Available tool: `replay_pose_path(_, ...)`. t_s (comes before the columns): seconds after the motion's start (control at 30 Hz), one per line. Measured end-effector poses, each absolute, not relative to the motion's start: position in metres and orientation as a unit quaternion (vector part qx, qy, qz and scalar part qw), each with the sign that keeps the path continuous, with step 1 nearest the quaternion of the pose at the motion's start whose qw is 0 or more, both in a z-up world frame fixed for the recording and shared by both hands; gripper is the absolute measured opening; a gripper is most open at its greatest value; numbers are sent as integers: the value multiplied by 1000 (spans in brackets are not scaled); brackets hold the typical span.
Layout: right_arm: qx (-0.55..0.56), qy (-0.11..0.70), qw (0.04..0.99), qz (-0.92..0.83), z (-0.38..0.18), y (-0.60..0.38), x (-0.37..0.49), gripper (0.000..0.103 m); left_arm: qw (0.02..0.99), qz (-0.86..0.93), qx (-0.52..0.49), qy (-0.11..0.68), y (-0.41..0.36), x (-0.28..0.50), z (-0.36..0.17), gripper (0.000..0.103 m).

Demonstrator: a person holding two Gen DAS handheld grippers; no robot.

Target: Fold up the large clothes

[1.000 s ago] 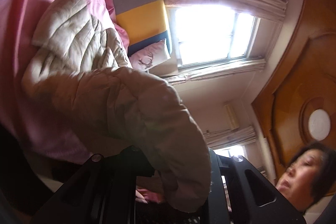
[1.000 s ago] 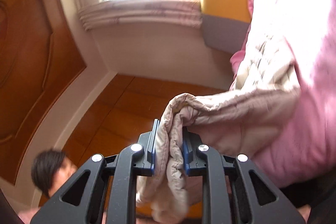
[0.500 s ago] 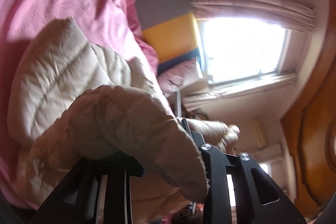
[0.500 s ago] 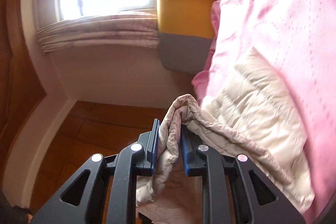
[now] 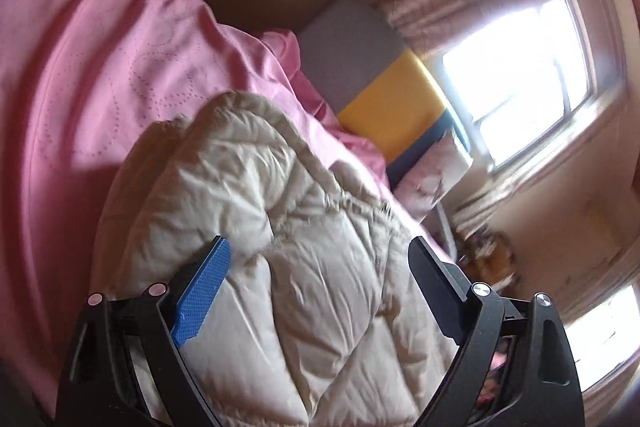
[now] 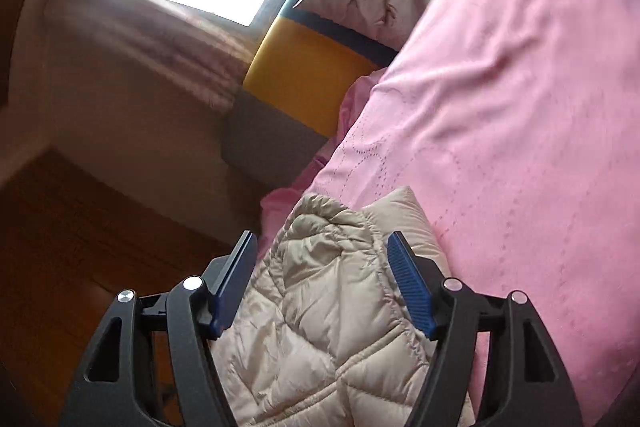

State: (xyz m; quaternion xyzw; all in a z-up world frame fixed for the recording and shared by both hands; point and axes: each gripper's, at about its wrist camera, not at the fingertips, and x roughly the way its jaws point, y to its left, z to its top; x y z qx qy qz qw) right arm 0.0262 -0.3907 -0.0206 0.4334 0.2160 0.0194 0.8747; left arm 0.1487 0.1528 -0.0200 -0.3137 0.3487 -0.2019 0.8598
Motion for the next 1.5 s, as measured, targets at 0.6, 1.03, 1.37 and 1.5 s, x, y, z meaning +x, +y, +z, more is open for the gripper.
replay_pose_path(0.6,11,438,896,66,-38,-221,144,3,881,-196,-135,409,77,162,-34,89)
replay_pose_path(1.03,79,400,913,16,-53,-259,180,1,882,-186,-129,413,61,169,-18,89)
replay_pose_path(1.37,127,372,919,27,-66,-275,171,2,879,-162,-68,443,23,184,-16,89)
replay_pose_path(1.5,131,370,919,26,-67,-276,169,5,879,-139,-26,456,6,207,-24,21)
